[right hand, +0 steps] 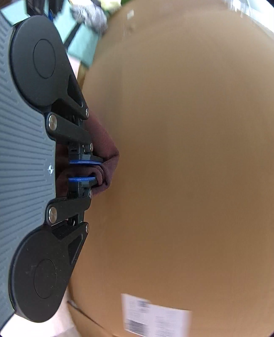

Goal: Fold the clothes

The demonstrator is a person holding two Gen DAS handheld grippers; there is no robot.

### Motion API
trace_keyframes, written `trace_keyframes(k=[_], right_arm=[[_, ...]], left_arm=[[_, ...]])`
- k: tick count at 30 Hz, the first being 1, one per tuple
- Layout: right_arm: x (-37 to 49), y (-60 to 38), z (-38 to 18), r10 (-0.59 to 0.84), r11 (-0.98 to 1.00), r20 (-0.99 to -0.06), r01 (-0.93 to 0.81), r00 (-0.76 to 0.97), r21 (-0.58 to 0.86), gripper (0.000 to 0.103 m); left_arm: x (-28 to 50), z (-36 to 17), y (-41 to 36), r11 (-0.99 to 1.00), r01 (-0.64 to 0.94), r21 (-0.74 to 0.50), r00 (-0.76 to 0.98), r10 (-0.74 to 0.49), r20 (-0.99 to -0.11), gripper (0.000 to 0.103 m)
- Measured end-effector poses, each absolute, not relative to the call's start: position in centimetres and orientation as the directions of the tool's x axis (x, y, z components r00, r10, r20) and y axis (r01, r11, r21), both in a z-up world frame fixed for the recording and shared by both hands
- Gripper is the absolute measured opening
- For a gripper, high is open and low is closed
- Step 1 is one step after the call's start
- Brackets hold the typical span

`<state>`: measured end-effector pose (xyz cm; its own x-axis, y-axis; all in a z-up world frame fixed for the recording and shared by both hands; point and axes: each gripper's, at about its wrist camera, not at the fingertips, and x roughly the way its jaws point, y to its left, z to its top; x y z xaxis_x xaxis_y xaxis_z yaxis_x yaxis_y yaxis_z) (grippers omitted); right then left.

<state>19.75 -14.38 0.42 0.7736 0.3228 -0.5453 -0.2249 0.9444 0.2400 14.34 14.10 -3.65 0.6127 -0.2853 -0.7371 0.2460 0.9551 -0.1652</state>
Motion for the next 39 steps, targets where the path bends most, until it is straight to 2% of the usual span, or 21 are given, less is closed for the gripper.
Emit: trace_keyframes(k=[4,6,11,13,15,18,23,26,31,32,34,35,36,37,39], right_arm=[[24.0,-16.0,-5.4,0.313,0.941,-0.620,-0.148,0.720,0.304,0.013],[25.1,-16.5,-7.5,0.319,0.936,-0.643,-0.125,0.696,0.329,0.013],[25.6,-18.3,-7.5,0.474,0.851,-0.592,-0.166,0.652,0.499,0.013],[25.2,-18.6,-6.2,0.544,0.804,-0.548,-0.208,0.636,0.557,0.013],[24.9,-18.7,-4.7,0.596,0.764,-0.505,-0.246,0.625,0.597,0.013],[24.5,-18.3,-2.5,0.656,0.714,-0.448,-0.309,0.607,0.628,0.013],[24.0,-16.7,-0.4,0.721,0.655,-0.406,-0.359,0.562,0.665,0.013],[23.1,-15.6,0.5,0.732,0.650,-0.406,-0.384,0.546,0.656,0.013],[20.9,-15.1,1.4,0.737,0.653,-0.415,-0.404,0.534,0.641,0.013],[20.2,-15.2,1.6,0.738,0.652,-0.414,-0.408,0.533,0.639,0.013],[20.1,-16.8,1.2,0.742,0.646,-0.409,-0.403,0.531,0.649,0.013],[20.0,-17.0,1.3,0.748,0.638,-0.406,-0.397,0.525,0.660,0.013],[20.0,-16.9,1.4,0.753,0.629,-0.404,-0.390,0.519,0.672,0.013],[19.8,-17.3,1.4,0.760,0.620,-0.400,-0.389,0.512,0.681,0.013],[19.4,-17.0,1.9,0.757,0.628,-0.413,-0.391,0.506,0.673,0.013]], left_arm=[[16.2,-6.8,12.2,0.963,0.246,-0.107,0.541,-0.228,-0.810,0.028],[16.9,-7.5,11.3,0.963,0.238,-0.125,0.516,-0.235,-0.824,0.028],[17.9,-7.2,9.6,0.953,0.242,-0.181,0.505,-0.283,-0.815,0.030],[17.8,-6.6,8.9,0.941,0.272,-0.204,0.512,-0.321,-0.797,0.042],[17.4,-5.8,7.9,0.925,0.308,-0.222,0.520,-0.359,-0.775,0.062],[16.4,-4.8,5.7,0.895,0.376,-0.240,0.527,-0.420,-0.739,0.075],[14.8,-5.2,2.0,0.874,0.412,-0.258,0.549,-0.464,-0.695,0.079],[14.2,-5.3,0.4,0.852,0.416,-0.318,0.558,-0.516,-0.651,0.081],[14.6,-5.2,-2.1,0.853,0.414,-0.318,0.601,-0.519,-0.608,0.085],[15.0,-5.4,-2.3,0.853,0.403,-0.330,0.605,-0.519,-0.604,0.084],[15.8,-6.1,-2.6,0.852,0.382,-0.358,0.598,-0.523,-0.607,0.072],[16.4,-6.6,-2.8,0.850,0.372,-0.373,0.587,-0.527,-0.614,0.046],[16.8,-7.0,-2.8,0.844,0.373,-0.385,0.568,-0.536,-0.625,0.005],[17.1,-7.2,-2.8,0.849,0.365,-0.382,0.557,-0.528,-0.641,0.000],[16.7,-6.9,-1.7,0.857,0.342,-0.386,0.566,-0.516,-0.643,0.000]])
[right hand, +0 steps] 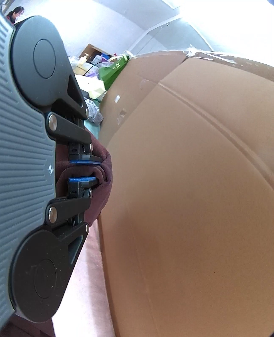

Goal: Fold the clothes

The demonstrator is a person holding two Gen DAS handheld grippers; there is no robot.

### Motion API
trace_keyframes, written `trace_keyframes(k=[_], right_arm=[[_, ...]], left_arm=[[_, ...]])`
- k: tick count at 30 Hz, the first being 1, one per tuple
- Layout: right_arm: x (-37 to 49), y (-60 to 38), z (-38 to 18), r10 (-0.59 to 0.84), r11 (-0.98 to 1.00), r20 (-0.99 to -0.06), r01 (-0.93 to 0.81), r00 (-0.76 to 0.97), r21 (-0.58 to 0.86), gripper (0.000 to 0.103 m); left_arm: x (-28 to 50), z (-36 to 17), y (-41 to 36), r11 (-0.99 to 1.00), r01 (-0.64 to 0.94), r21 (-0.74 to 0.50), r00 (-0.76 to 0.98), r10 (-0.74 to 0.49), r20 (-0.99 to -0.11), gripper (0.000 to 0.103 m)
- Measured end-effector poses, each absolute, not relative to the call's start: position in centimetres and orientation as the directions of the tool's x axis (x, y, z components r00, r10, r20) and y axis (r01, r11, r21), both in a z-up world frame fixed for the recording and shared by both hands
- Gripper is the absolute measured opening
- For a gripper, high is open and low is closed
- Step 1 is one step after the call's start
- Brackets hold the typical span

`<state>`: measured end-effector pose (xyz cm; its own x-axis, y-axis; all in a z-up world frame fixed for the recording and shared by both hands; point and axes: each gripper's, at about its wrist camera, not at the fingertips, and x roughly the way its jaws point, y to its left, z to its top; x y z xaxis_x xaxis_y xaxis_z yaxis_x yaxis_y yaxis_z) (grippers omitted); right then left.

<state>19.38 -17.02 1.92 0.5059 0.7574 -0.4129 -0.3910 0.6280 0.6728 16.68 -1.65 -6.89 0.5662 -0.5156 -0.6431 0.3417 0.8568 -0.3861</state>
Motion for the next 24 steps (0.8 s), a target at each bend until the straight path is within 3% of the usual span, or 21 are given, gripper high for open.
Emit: trace_keyframes(k=[4,6,8,13,15,18,24], right_arm=[[18.4,-16.6,2.1,0.767,0.624,-0.429,-0.401,0.477,0.670,0.019],[17.9,-16.7,2.0,0.777,0.616,-0.436,-0.409,0.454,0.673,0.033],[17.5,-16.1,1.9,0.786,0.610,-0.440,-0.425,0.435,0.669,0.040],[18.5,-14.5,1.4,0.769,0.638,-0.497,-0.454,0.402,0.622,0.041],[19.4,-13.6,0.5,0.734,0.673,-0.561,-0.519,0.382,0.527,0.043],[21.3,-10.7,-2.0,0.672,0.694,-0.658,-0.600,0.341,0.398,0.046],[24.0,-5.0,-6.9,0.604,0.614,-0.767,-0.739,0.215,0.276,0.047]], left_arm=[[13.7,-5.9,2.2,0.884,0.305,-0.356,0.602,-0.468,-0.647,0.000],[11.9,-5.8,4.7,0.903,0.261,-0.340,0.610,-0.427,-0.668,0.000],[10.1,-6.4,7.5,0.928,0.188,-0.322,0.608,-0.367,-0.704,0.000],[6.3,-9.0,13.2,0.957,-0.027,-0.287,0.580,-0.219,-0.785,0.000],[4.8,-9.6,14.6,0.952,-0.081,-0.296,0.566,-0.200,-0.799,0.000],[3.3,-10.1,16.1,0.950,-0.117,-0.290,0.556,-0.180,-0.811,0.000],[2.3,-10.0,16.1,0.936,-0.181,-0.301,0.563,-0.153,-0.812,0.000]])
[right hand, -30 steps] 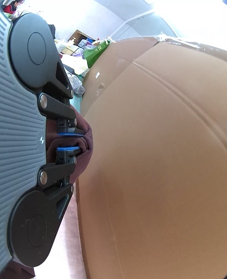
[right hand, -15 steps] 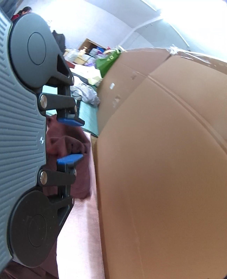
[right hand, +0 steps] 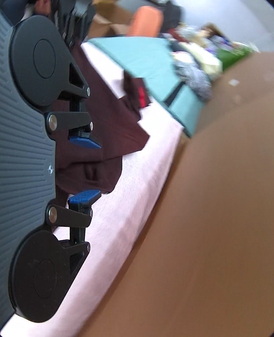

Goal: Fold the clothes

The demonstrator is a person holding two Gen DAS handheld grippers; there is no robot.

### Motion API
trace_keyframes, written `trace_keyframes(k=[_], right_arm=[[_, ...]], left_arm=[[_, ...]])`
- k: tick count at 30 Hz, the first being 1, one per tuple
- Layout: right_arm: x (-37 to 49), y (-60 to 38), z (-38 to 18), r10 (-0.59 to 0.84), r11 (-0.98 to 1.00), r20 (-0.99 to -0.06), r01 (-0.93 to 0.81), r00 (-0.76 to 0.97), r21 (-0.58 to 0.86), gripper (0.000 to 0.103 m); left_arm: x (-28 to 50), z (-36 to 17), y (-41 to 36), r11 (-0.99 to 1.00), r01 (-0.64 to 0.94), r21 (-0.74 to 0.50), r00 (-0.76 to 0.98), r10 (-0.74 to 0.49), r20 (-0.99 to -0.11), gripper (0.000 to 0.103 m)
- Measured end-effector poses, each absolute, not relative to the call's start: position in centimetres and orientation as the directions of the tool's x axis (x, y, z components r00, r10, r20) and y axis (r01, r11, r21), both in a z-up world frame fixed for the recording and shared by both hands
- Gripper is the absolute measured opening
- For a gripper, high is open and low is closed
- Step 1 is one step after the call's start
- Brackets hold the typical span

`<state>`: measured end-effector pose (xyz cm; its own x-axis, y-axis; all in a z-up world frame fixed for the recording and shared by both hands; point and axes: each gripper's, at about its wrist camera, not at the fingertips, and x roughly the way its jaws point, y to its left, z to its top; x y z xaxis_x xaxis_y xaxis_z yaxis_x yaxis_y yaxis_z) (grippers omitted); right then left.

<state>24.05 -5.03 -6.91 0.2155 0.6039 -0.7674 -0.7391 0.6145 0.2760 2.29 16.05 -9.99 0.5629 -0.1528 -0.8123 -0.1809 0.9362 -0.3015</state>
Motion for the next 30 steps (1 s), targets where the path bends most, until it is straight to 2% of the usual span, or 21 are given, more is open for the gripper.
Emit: trace_keyframes(k=[3,7,10,11,12,14,18,21,26,30], right_arm=[[24.4,-2.6,-7.8,0.635,0.491,-0.769,-0.809,0.078,0.323,0.051],[24.2,-2.0,-10.3,0.543,0.453,-0.839,-0.847,0.015,0.278,0.054],[24.6,-2.8,-11.7,0.537,0.453,-0.839,-0.810,-0.086,0.373,0.054],[24.6,-3.2,-12.0,0.549,0.450,-0.826,-0.787,-0.128,0.421,0.042],[24.5,-3.5,-12.2,0.563,0.454,-0.811,-0.759,-0.161,0.466,0.007],[24.3,-4.9,-11.1,0.609,0.499,-0.781,-0.700,-0.136,0.511,0.004],[22.6,-9.1,-3.9,0.779,0.492,-0.627,-0.632,0.012,0.599,0.004],[19.5,-11.7,3.6,0.842,0.471,-0.517,-0.675,0.153,0.568,0.004],[12.0,-15.0,14.9,0.856,0.513,-0.331,-0.735,0.398,0.443,0.004],[6.4,-17.2,21.4,0.798,0.599,-0.193,-0.717,0.571,0.356,0.003]], left_arm=[[1.8,-9.9,16.1,0.934,-0.201,-0.296,0.566,-0.136,-0.813,0.003],[1.6,-9.6,16.2,0.936,-0.215,-0.279,0.571,-0.112,-0.814,0.007],[1.9,-9.9,16.6,0.936,-0.217,-0.276,0.576,-0.105,-0.811,0.007],[2.0,-10.0,16.7,0.936,-0.216,-0.277,0.579,-0.105,-0.809,0.007],[2.1,-10.0,16.9,0.936,-0.216,-0.278,0.581,-0.105,-0.807,0.006],[2.2,-9.1,17.5,0.936,-0.205,-0.287,0.603,-0.111,-0.790,0.006],[3.6,-5.3,19.5,0.946,-0.144,-0.290,0.686,-0.115,-0.718,0.005],[4.7,-0.5,20.7,0.955,-0.049,-0.291,0.772,-0.149,-0.618,0.005],[5.4,9.2,21.4,0.963,0.145,-0.228,0.888,-0.228,-0.399,0.005],[4.9,16.1,21.2,0.943,0.282,-0.174,0.911,-0.321,-0.258,0.005]])
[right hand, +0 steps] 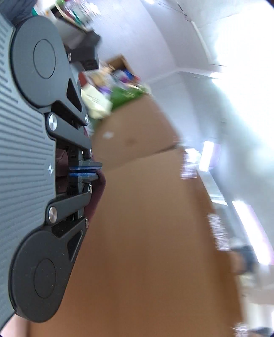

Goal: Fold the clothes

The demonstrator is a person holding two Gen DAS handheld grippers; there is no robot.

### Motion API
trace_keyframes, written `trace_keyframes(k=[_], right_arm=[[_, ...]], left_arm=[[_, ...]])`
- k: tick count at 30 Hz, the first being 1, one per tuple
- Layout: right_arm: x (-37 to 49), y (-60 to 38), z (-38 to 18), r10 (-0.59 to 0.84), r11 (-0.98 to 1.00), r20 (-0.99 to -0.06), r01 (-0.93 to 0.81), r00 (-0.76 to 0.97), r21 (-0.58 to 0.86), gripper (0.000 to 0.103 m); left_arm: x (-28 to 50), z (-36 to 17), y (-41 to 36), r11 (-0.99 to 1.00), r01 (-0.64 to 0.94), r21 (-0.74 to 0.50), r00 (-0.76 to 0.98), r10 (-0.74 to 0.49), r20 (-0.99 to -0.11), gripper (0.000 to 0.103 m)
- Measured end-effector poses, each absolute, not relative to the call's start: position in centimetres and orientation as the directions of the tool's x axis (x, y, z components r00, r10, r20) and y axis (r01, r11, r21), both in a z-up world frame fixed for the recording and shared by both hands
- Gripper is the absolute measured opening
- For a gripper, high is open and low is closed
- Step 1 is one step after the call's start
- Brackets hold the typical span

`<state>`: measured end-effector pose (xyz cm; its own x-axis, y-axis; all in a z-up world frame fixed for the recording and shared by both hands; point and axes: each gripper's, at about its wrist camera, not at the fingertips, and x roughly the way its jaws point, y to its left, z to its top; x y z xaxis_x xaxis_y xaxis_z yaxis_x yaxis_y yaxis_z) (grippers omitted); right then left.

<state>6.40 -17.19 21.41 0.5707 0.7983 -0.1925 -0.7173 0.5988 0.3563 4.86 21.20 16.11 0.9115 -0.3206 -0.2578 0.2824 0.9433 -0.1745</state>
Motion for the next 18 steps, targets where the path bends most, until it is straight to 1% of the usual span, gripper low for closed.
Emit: trace_keyframes(k=[2,4,6,7,9,11,13,16,18], right_arm=[[4.0,-18.2,23.9,0.759,0.639,-0.121,-0.693,0.640,0.334,0.003],[1.6,-19.1,26.3,0.720,0.669,-0.039,-0.678,0.693,0.304,0.003],[-0.3,-19.3,28.3,0.695,0.695,-0.007,-0.670,0.719,0.262,0.003],[-0.8,-19.1,28.7,0.675,0.719,-0.014,-0.653,0.738,0.238,0.003],[-1.5,-18.8,28.9,0.636,0.761,-0.041,-0.618,0.770,0.198,0.003],[-1.1,-18.6,27.5,0.615,0.780,-0.094,-0.586,0.783,0.219,0.003],[-0.9,-19.1,25.9,0.600,0.789,-0.125,-0.557,0.790,0.260,0.003],[-2.0,-21.0,25.3,0.608,0.765,-0.101,-0.548,0.787,0.338,0.003],[-3.8,-21.6,26.5,0.613,0.758,-0.065,-0.563,0.788,0.329,0.003]], left_arm=[[4.7,18.9,20.7,0.932,0.337,-0.130,0.908,-0.359,-0.217,0.005],[4.5,20.9,19.9,0.924,0.373,-0.086,0.903,-0.383,-0.195,0.005],[4.4,22.1,19.0,0.920,0.391,-0.034,0.904,-0.390,-0.177,0.004],[4.4,22.5,18.5,0.919,0.394,-0.004,0.905,-0.389,-0.170,0.004],[4.9,22.5,18.2,0.912,0.409,-0.005,0.895,-0.403,-0.191,0.004],[5.2,22.0,18.3,0.908,0.418,-0.021,0.886,-0.413,-0.211,0.004],[5.1,21.5,18.5,0.902,0.430,-0.032,0.877,-0.426,-0.222,0.004],[2.8,22.4,18.0,0.883,0.468,-0.036,0.860,-0.465,-0.212,0.004],[1.1,23.8,17.6,0.867,0.497,-0.032,0.850,-0.493,-0.187,0.004]])
